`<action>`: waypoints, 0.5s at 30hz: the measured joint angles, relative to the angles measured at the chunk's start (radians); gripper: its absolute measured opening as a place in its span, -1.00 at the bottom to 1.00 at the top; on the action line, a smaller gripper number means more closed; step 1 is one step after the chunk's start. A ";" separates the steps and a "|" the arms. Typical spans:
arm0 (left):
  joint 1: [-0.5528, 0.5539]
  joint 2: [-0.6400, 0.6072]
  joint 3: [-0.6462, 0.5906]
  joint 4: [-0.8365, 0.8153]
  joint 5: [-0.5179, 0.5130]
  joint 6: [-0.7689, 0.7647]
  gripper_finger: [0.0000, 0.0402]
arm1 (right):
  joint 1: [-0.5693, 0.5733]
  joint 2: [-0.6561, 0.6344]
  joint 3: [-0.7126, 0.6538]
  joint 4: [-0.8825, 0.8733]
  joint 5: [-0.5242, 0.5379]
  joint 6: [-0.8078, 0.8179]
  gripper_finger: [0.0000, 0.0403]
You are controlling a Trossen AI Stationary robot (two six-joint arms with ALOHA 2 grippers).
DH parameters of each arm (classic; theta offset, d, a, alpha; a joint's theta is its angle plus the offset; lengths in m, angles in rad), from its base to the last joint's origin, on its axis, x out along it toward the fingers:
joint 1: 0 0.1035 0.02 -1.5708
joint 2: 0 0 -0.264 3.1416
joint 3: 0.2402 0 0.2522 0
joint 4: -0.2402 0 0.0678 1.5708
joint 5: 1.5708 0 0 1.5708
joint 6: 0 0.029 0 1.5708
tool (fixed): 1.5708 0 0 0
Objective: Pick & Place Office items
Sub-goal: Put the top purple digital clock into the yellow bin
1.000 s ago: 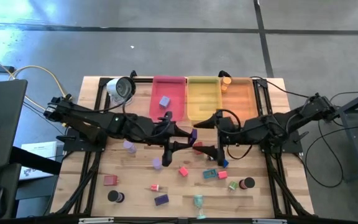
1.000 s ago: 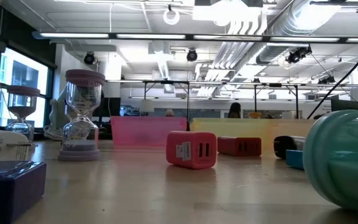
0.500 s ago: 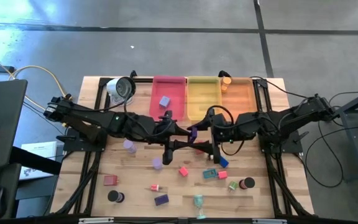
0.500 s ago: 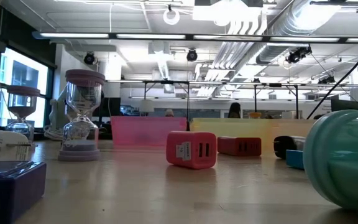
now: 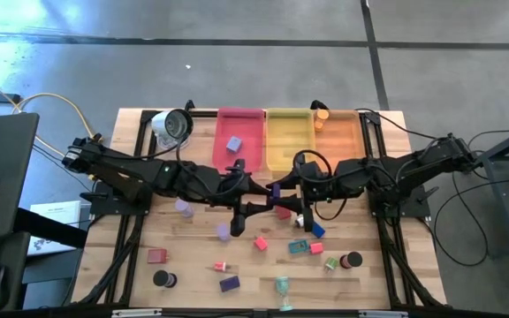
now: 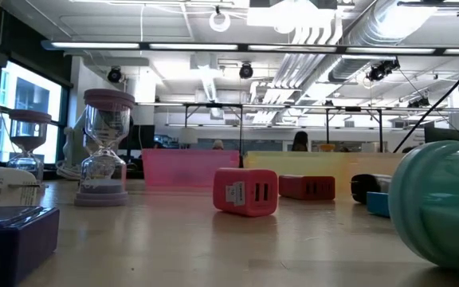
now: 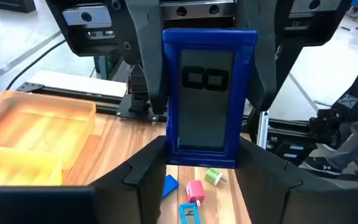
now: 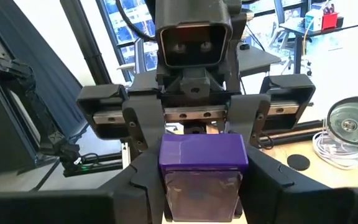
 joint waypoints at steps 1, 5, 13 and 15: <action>0.000 0.000 0.000 -0.001 -0.001 0.001 -0.07 | 0.000 0.000 0.000 -0.005 -0.003 0.002 -0.31; 0.000 0.000 0.000 0.000 -0.005 -0.002 0.02 | 0.001 0.000 0.000 -0.043 -0.010 0.014 -0.31; 0.001 -0.002 0.000 -0.023 -0.012 -0.057 0.05 | -0.011 -0.029 0.000 -0.347 0.003 0.215 -0.31; 0.001 -0.003 0.000 -0.038 -0.012 -0.060 0.05 | -0.028 -0.034 0.000 -0.422 0.024 0.264 -0.31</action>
